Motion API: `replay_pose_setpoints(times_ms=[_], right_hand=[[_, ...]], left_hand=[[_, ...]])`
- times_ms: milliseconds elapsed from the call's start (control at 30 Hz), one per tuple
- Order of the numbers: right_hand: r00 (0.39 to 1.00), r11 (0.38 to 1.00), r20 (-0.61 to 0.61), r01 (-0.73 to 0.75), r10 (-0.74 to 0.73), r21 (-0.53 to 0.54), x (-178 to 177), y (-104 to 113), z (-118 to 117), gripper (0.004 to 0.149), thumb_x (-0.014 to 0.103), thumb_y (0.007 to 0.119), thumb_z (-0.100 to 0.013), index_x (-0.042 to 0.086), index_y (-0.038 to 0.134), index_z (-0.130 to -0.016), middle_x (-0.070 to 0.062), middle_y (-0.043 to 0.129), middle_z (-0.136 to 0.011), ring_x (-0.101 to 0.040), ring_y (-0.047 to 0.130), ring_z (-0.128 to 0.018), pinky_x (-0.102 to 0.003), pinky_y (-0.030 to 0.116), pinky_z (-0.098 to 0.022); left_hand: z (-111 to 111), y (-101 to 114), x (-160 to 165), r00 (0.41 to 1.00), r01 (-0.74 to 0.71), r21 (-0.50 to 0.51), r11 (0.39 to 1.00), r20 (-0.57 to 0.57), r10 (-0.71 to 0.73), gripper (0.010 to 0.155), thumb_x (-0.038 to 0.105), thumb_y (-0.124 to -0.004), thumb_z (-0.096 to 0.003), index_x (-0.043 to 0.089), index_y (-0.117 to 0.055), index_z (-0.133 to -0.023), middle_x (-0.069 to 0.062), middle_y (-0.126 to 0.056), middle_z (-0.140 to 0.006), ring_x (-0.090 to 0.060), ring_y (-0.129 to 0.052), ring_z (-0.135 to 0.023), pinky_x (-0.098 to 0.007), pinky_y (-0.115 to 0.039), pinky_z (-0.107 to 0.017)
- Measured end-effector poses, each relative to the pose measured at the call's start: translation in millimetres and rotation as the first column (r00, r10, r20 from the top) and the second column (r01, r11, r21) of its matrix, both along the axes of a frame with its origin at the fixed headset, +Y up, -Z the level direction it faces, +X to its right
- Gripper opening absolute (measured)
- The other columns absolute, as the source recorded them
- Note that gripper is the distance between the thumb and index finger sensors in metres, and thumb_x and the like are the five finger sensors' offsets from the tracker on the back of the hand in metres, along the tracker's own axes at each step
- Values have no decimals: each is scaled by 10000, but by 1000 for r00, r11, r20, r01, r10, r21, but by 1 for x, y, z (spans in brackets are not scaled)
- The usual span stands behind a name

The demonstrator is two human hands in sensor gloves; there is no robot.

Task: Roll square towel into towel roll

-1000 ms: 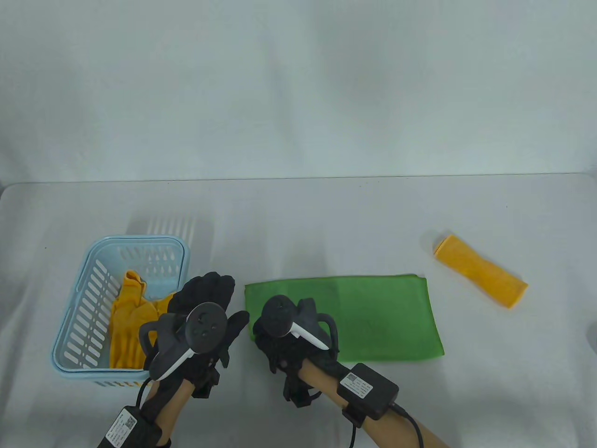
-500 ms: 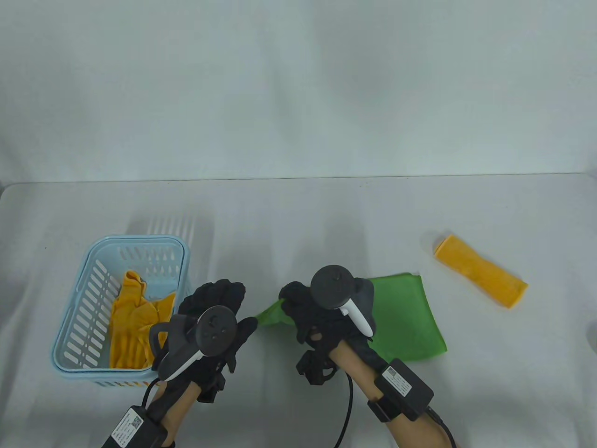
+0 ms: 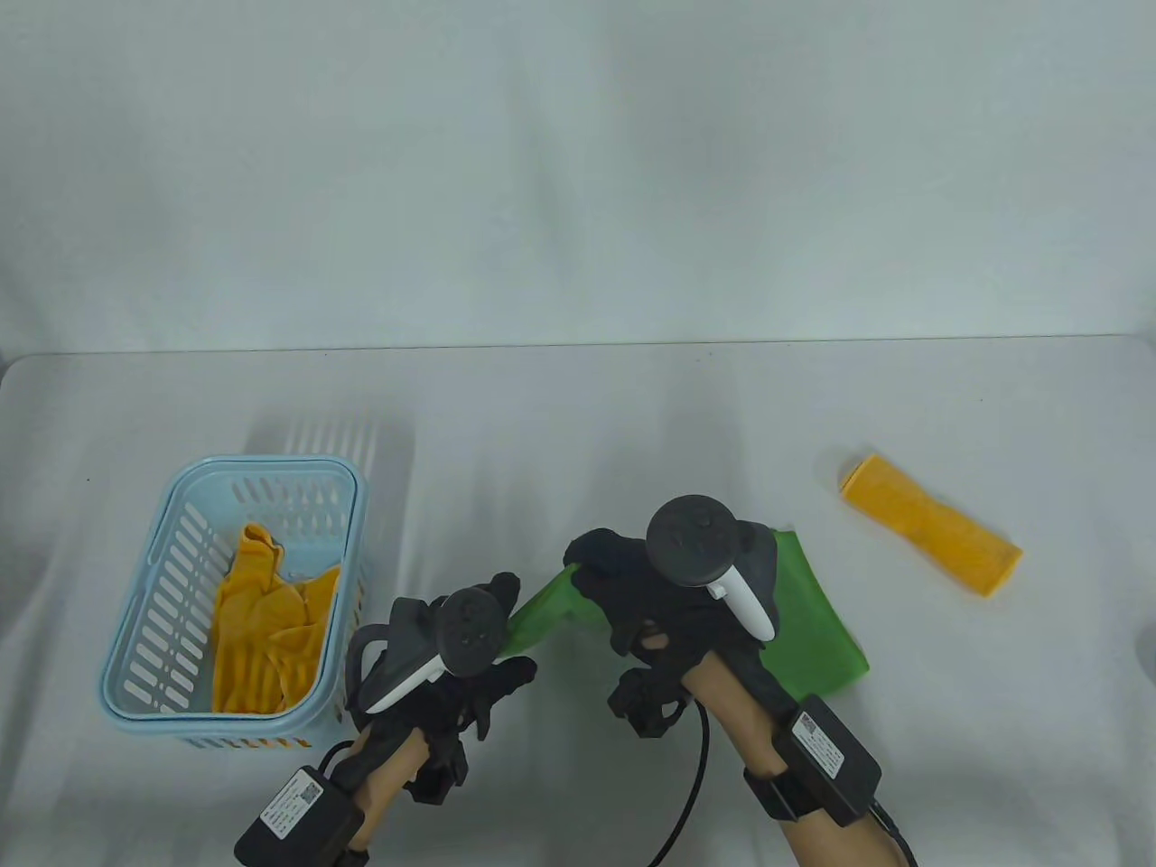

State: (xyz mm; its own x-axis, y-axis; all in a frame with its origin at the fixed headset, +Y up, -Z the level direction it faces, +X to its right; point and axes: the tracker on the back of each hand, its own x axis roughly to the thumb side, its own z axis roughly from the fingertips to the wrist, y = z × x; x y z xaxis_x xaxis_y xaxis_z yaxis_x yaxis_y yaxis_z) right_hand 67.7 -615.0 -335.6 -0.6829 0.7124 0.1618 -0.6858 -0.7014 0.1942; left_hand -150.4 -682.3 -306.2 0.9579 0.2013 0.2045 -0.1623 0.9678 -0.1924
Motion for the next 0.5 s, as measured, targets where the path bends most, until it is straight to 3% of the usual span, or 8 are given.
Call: replay_pose_setpoints(times_ms=[300,500], right_hand=[[1000,1000,2,22,-22,17,4,6,5,393,386,794,-367,333,806,-756,6,969,-567,-254,960,-505,-512,761,-502],[996,996,41,82,-83,16,16,9,3,392,391,793,-371,327,805,-758,4,969,-566,-256,960,-507,-514,760,-501]], left_hand=[[-12,-18,3,997,48,-14,999,-64,-49,793,584,-805,-320,297,-552,-1015,53,-704,-1022,-280,-799,-966,-547,-663,-716],[-15,-18,0,993,15,11,1000,-114,-14,552,506,-807,-361,321,-680,-865,89,-817,-876,-224,-919,-840,-523,-709,-690]])
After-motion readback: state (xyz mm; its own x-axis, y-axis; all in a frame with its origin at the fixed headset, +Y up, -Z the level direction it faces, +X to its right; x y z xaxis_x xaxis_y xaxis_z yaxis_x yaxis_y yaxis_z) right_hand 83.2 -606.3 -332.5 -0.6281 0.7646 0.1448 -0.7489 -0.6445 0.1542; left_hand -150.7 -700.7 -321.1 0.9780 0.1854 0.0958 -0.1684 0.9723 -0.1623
